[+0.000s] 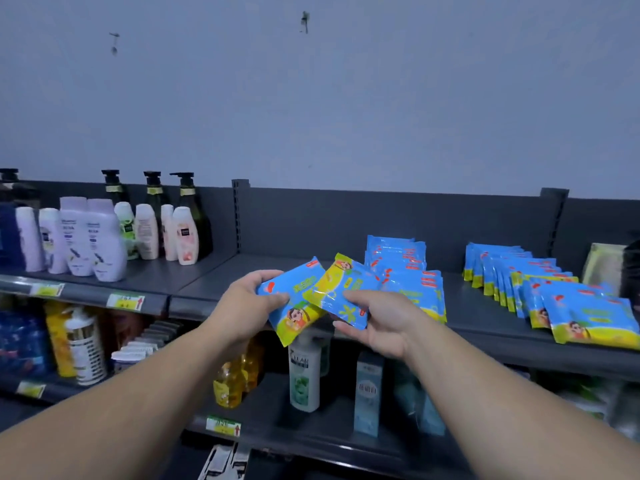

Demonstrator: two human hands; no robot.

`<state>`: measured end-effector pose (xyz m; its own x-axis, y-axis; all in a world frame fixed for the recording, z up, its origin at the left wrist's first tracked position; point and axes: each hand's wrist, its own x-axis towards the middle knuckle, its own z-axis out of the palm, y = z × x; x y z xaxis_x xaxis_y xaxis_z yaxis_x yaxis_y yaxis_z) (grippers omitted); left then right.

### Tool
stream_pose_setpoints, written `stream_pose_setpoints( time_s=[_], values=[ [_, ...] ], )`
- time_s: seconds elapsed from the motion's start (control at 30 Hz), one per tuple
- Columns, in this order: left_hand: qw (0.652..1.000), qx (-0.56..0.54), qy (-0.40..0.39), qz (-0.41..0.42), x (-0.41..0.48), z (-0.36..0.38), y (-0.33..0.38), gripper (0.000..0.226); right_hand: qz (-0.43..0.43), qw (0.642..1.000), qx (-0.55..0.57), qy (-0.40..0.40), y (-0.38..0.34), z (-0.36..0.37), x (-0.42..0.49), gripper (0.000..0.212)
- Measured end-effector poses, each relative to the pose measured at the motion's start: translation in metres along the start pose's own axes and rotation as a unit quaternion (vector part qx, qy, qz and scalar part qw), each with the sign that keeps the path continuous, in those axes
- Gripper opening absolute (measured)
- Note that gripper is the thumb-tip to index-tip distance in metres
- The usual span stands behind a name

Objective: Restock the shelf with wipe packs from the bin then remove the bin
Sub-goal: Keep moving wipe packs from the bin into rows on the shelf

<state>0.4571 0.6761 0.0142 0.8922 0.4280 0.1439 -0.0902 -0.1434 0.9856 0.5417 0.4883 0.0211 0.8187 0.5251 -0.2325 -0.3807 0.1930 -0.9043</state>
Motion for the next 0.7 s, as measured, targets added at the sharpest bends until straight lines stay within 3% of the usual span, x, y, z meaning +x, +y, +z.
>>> stream_pose_setpoints(
  time_s=[0.1,0.23,0.37,0.53,0.7],
  values=[
    [0.999,0.043,0.017,0.015,0.040,-0.003,0.004,0.032,-0.048,0.988,-0.146,-0.004,-0.029,-0.010,0.036,0.027],
    [0.997,0.070,0.036,0.026,0.095,-0.004,0.009,0.031,-0.123,0.941,-0.316,-0.010,-0.072,-0.020,0.085,0.042],
    [0.994,0.094,0.043,0.033,0.146,-0.001,0.007,0.031,-0.181,0.885,-0.429,-0.026,-0.110,-0.027,0.129,0.034],
    [0.994,0.099,0.041,0.024,0.205,0.000,-0.012,0.031,-0.161,0.830,-0.530,-0.060,-0.135,-0.032,0.178,0.029],
    [0.994,0.110,0.004,0.025,0.265,0.003,-0.025,0.030,-0.132,0.813,-0.564,-0.052,-0.133,-0.024,0.229,0.030]
  ],
)
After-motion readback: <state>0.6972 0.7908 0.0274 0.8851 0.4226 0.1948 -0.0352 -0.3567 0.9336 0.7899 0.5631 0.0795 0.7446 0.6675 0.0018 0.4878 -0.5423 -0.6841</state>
